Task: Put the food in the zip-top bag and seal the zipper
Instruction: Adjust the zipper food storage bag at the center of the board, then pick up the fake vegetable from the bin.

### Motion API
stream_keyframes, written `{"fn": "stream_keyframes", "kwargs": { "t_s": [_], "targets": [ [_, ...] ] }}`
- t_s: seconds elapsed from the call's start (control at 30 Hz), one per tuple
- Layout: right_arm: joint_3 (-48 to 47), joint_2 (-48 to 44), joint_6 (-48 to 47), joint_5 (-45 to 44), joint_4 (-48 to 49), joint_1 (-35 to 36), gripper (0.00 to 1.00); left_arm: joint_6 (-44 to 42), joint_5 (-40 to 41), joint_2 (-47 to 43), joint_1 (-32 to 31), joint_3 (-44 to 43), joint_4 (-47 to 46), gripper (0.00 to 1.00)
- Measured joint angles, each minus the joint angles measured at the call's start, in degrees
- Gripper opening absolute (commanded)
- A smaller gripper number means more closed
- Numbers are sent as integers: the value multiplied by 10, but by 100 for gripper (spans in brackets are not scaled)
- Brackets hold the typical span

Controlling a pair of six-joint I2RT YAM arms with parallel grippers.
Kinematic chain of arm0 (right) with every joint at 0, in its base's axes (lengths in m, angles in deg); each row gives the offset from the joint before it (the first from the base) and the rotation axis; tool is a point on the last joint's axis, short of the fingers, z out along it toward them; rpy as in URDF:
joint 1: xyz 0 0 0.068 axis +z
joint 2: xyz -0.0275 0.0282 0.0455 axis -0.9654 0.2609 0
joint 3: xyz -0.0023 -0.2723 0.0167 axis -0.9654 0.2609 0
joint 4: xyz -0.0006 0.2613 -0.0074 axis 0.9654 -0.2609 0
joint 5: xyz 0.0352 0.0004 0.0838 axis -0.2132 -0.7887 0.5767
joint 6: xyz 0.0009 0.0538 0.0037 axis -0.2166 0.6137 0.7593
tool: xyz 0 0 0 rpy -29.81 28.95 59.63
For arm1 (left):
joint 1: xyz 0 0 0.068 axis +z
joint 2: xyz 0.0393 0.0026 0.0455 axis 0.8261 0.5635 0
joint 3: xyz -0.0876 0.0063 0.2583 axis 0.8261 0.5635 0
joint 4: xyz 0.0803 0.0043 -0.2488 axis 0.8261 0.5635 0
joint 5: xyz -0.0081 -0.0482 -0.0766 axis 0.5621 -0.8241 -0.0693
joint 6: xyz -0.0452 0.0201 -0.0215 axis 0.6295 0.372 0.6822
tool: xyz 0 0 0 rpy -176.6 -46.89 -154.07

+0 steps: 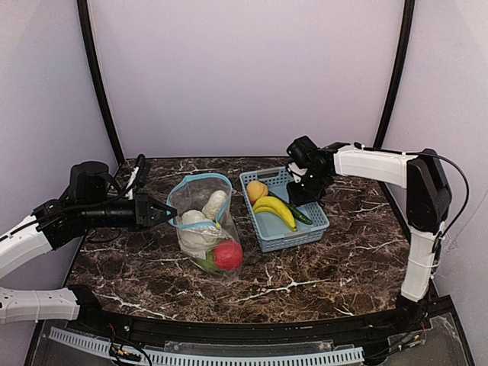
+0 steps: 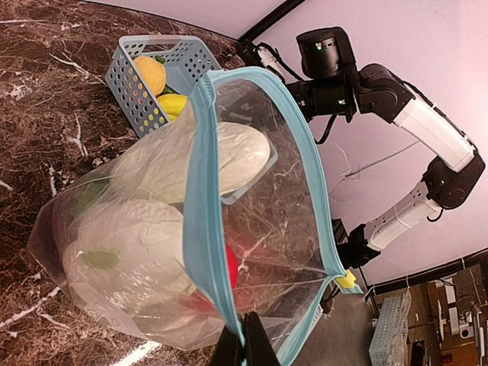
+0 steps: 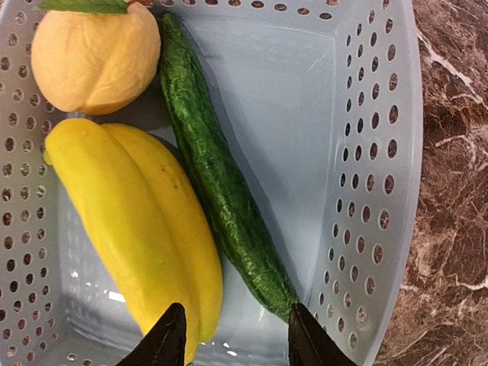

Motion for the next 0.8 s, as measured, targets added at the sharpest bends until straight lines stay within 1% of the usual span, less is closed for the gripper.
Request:
{"fn": "stream_keyframes", "kwargs": {
  "t_s": [0.27,0.63,0.7,0.8],
  "targets": [
    [-45,73,-30,11,8,-21,40,0,2,-2,0,0,3,1],
    [-81,134,-49,25,23,-26,39,0,3,-5,0,0,7,1],
    [-82,139,-49,28,23,-26,37,0,4,-7,0,0,12,1],
    [-83,146,-50,28,24,-27,30,0,7,-10,0,0,15,1]
  ]
}}
